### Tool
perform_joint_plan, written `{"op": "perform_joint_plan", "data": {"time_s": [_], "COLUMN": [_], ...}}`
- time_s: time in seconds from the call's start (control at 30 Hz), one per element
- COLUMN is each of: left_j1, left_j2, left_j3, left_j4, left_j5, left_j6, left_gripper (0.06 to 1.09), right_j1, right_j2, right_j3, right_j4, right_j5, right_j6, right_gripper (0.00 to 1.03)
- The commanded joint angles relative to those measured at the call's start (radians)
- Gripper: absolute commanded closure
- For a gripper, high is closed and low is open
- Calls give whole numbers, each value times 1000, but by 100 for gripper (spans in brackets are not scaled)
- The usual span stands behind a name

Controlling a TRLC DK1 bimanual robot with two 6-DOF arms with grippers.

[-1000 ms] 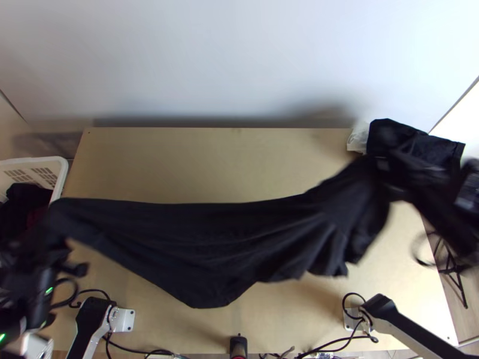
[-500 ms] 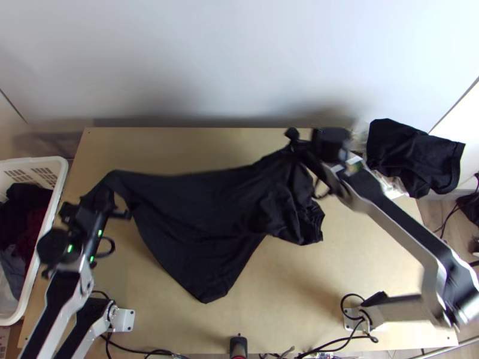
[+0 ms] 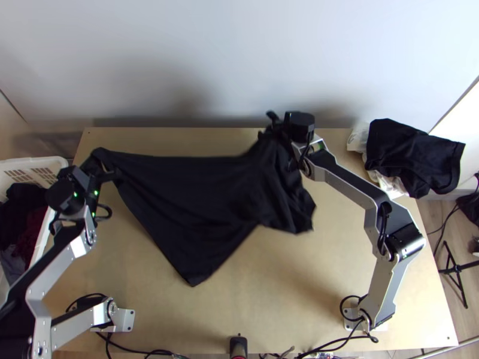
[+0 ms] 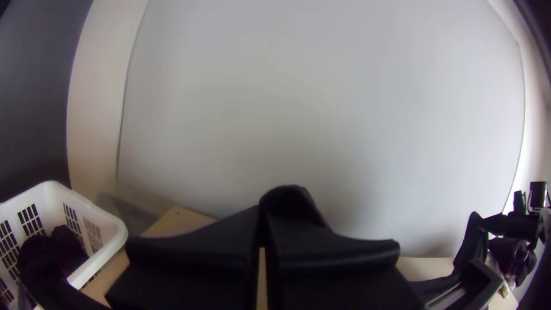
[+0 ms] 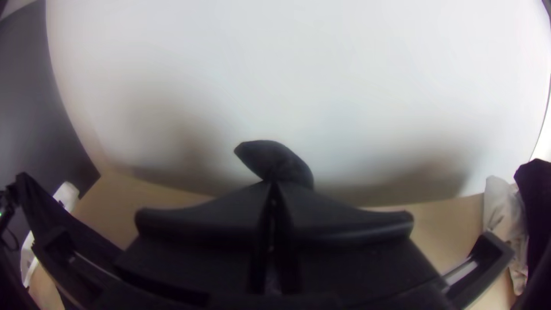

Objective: Fold the t-shirt

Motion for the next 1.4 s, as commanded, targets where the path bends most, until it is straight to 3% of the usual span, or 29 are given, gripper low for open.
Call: {"op": "perform_joint_plan", "data": {"time_s": [0.0, 0.03, 0.07, 0.1, 0.13, 0.23, 0.5, 0.7, 0.9, 1.17, 1.37], "left_j1": [46, 46, 46, 43, 37, 28, 106, 101, -366, -529, -560], "left_j2": [129, 129, 120, 109, 93, 51, -142, -490, -949, -1041, -1052], "left_j3": [76, 72, 59, 47, 32, -1, -102, -129, -232, -218, -248], "left_j4": [18, 15, 17, 15, 9, -5, -45, -358, -707, -996, -1111], "left_j5": [-83, -83, -87, -83, -82, -83, -76, 39, 30, 52, 145], "left_j6": [-28, -29, -45, -55, -57, -51, -16, -19, 92, -26, -39], "left_gripper": [105, 103, 81, 44, 6, 10, 10, 10, 10, 10, 10], "right_j1": [17, 19, 23, 28, 33, 52, 75, 28, -13, -12, -50], "right_j2": [18, 17, 14, 14, 14, -38, -453, -738, -875, -922, -963], "right_j3": [130, 153, 179, 202, 210, 133, -304, -548, -635, -660, -736], "right_j4": [91, 71, 0, -80, -140, -224, -207, -222, -278, -360, -374], "right_j5": [17, 25, 23, 23, 23, 23, 23, 23, 19, 15, 15], "right_j6": [-3, 5, 13, 22, 20, 22, 99, 99, 97, 134, 215], "right_gripper": [100, 96, 70, 28, 1, 4, 4, 4, 4, 6, 5]}}
